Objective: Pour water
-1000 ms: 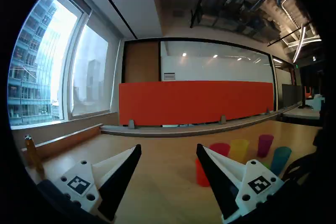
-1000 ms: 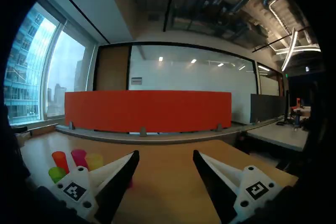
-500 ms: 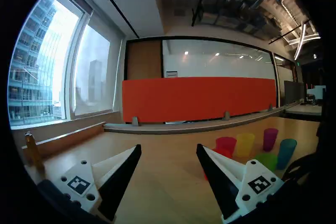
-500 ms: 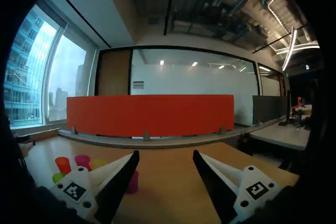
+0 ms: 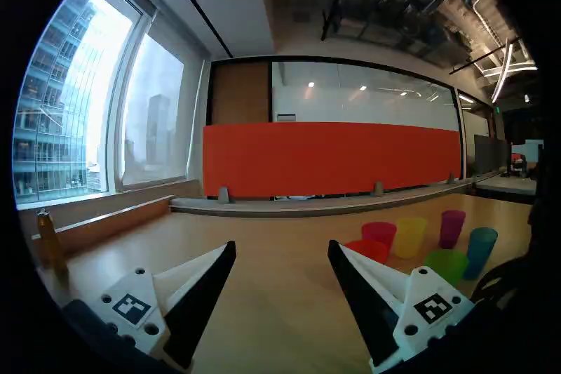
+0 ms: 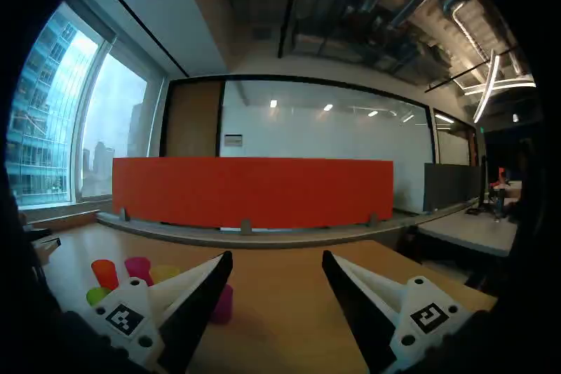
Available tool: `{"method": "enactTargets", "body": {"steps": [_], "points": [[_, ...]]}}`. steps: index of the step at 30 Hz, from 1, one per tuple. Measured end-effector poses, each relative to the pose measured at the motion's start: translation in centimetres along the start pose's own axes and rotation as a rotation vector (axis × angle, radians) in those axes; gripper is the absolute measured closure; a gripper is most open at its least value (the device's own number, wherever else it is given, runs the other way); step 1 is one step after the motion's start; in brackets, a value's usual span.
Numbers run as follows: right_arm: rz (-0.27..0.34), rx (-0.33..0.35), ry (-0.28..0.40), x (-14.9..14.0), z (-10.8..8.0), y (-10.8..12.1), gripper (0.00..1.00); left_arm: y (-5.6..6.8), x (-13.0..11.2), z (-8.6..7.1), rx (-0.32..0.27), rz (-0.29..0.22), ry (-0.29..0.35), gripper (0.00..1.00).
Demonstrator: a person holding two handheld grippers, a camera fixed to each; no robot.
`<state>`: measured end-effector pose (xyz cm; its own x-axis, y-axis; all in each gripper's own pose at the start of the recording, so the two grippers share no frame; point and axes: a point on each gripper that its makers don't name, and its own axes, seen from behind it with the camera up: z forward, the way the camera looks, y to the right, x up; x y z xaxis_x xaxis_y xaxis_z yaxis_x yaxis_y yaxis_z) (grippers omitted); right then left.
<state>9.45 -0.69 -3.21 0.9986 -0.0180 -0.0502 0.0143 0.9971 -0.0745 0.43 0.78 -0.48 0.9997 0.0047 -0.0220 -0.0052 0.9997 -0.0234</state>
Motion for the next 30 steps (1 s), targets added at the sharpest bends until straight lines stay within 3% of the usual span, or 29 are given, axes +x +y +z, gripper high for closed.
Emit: {"method": "enactTargets", "body": {"steps": [20,30], "points": [[0.006,-0.001,-0.001,-0.25,-0.13,0.29,0.01,-0.21,-0.45,0.37,0.001,-0.006,-0.022,0.02],[-0.010,0.028,0.030,0.39,-0.44,0.23,0.01,-0.22,-0.51,0.38,0.001,-0.006,-0.022,0.02]]}}
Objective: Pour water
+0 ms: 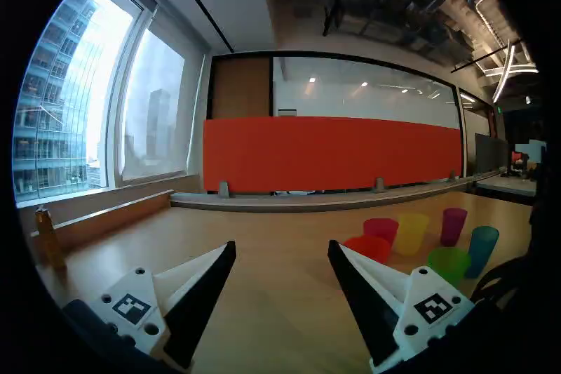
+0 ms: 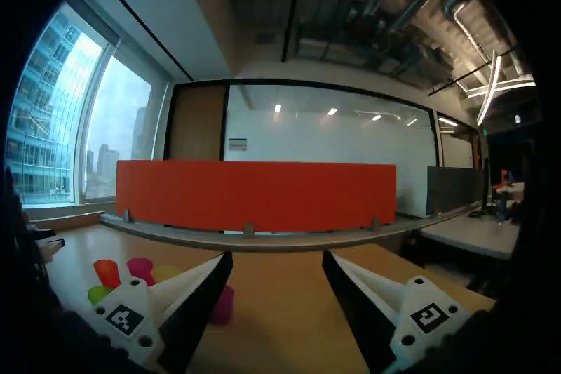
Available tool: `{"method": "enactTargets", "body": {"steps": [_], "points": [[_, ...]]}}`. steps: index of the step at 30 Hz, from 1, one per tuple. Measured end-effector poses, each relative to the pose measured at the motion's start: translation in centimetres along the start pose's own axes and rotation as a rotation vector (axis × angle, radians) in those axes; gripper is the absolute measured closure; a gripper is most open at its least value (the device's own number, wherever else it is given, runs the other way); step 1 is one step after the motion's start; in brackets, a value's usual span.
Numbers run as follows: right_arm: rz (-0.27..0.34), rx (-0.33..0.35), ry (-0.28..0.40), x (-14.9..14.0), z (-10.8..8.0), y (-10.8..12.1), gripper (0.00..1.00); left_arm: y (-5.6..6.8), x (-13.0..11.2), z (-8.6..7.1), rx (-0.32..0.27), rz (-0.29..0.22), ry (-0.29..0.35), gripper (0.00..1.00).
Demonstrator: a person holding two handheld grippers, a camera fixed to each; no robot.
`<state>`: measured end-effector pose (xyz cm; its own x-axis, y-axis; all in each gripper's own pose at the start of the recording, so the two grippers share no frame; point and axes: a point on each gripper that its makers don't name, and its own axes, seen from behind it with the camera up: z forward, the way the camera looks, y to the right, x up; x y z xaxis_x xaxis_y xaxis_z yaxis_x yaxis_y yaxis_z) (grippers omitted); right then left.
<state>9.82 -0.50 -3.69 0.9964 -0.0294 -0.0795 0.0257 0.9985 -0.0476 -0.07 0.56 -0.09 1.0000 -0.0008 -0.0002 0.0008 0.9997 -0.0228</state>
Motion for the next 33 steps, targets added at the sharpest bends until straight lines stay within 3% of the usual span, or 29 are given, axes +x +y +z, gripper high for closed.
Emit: {"method": "enactTargets", "body": {"steps": [12,18,26,33], "points": [[-0.048,0.042,0.040,-0.6,0.3,-0.6,0.01,0.0,0.0,0.0,0.000,0.001,0.000,0.02],[-0.028,0.064,0.039,-1.6,1.0,-1.1,0.01,0.0,0.1,0.0,0.000,0.000,0.000,0.02],[0.011,0.044,0.032,-3.8,2.0,-0.8,0.01,0.0,0.0,0.0,0.000,0.001,0.000,0.02],[-0.009,0.044,0.017,-5.5,2.3,-0.5,0.01,0.0,0.1,-0.1,0.000,0.000,0.000,0.02]]}}
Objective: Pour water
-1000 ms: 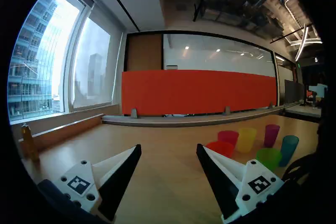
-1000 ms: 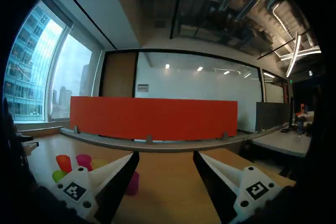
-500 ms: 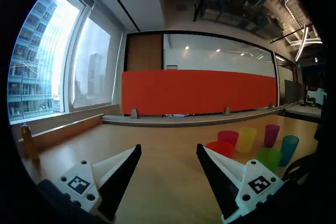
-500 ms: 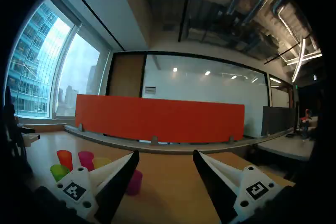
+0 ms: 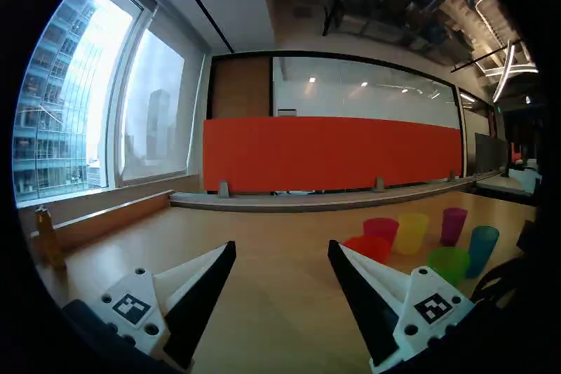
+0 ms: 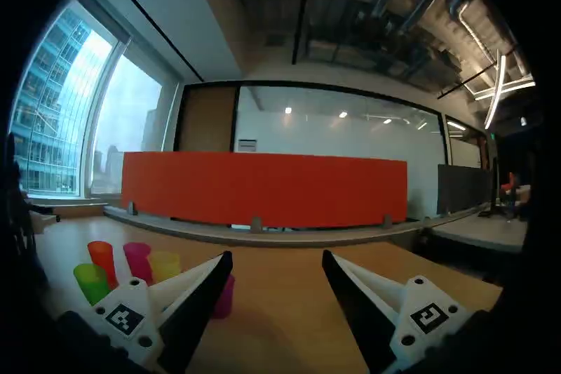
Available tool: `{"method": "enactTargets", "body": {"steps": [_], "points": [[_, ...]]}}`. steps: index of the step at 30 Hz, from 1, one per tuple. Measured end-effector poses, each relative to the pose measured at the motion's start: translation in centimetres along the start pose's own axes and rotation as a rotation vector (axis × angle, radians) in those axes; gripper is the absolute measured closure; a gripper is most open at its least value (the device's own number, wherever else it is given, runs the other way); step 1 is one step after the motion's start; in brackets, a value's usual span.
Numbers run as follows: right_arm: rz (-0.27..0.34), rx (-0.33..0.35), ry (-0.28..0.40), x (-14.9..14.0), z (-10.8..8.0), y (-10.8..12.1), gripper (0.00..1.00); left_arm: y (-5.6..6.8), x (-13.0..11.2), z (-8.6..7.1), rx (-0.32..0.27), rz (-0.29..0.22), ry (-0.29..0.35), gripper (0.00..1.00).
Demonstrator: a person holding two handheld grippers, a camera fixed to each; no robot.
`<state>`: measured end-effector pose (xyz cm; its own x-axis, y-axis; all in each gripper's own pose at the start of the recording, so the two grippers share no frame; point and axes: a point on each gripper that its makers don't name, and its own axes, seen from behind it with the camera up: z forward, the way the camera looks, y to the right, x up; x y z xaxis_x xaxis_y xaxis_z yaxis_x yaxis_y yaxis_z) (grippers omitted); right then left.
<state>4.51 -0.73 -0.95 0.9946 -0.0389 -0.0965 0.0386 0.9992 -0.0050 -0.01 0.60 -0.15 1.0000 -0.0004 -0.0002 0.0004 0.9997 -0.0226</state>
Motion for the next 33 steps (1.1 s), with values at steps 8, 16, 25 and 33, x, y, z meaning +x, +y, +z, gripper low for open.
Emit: {"method": "enactTargets", "body": {"steps": [8,16,25,33], "points": [[0.025,0.002,-0.021,-1.5,0.1,0.7,0.01,0.0,0.0,0.0,0.000,0.000,0.000,0.02],[0.038,0.002,-0.043,-2.7,0.3,0.9,0.01,0.0,0.0,0.0,0.000,0.000,0.000,0.02],[0.049,-0.002,-0.066,-3.9,0.6,1.0,0.01,0.0,0.0,0.0,0.000,0.000,0.000,0.02],[0.044,-0.010,-0.085,-4.2,0.6,1.1,0.01,0.0,0.0,0.0,0.000,0.000,0.000,0.02]]}}
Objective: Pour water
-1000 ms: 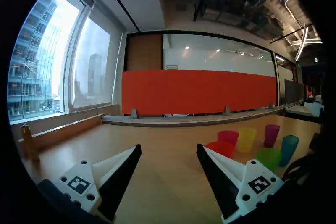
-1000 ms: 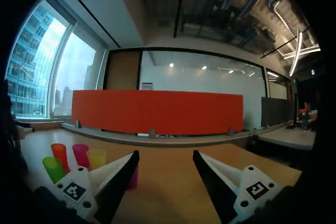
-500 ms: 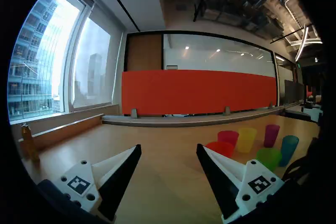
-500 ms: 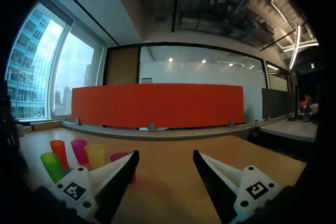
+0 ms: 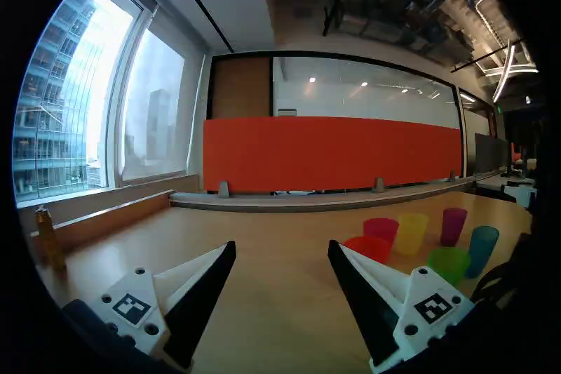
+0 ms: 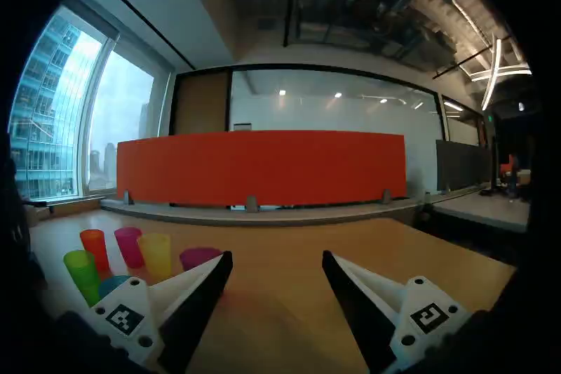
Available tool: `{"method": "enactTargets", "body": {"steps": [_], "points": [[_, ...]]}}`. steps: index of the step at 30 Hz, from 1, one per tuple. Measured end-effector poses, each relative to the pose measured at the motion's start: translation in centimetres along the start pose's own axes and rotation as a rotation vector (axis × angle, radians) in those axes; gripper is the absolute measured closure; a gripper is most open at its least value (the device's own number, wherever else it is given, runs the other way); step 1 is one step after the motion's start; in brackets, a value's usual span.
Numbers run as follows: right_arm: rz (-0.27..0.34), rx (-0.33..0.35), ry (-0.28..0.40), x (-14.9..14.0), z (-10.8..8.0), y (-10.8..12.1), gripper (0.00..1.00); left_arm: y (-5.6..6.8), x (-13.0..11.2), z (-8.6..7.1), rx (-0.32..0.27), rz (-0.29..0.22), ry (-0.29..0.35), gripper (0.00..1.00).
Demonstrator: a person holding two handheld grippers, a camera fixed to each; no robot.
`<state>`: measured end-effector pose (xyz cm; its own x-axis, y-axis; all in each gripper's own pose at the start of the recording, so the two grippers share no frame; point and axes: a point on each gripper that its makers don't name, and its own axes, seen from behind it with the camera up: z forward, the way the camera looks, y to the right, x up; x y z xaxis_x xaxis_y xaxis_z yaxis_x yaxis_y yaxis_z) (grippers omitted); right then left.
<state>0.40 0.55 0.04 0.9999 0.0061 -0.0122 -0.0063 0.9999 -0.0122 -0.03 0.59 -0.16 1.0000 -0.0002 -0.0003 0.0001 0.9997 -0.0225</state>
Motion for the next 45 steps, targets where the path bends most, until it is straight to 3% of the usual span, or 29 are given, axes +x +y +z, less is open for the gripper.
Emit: {"method": "enactTargets", "body": {"steps": [45], "points": [[-0.007,-0.002,-0.013,-0.35,0.06,-0.20,0.01,0.02,0.06,0.12,0.000,0.000,0.000,0.02]]}}
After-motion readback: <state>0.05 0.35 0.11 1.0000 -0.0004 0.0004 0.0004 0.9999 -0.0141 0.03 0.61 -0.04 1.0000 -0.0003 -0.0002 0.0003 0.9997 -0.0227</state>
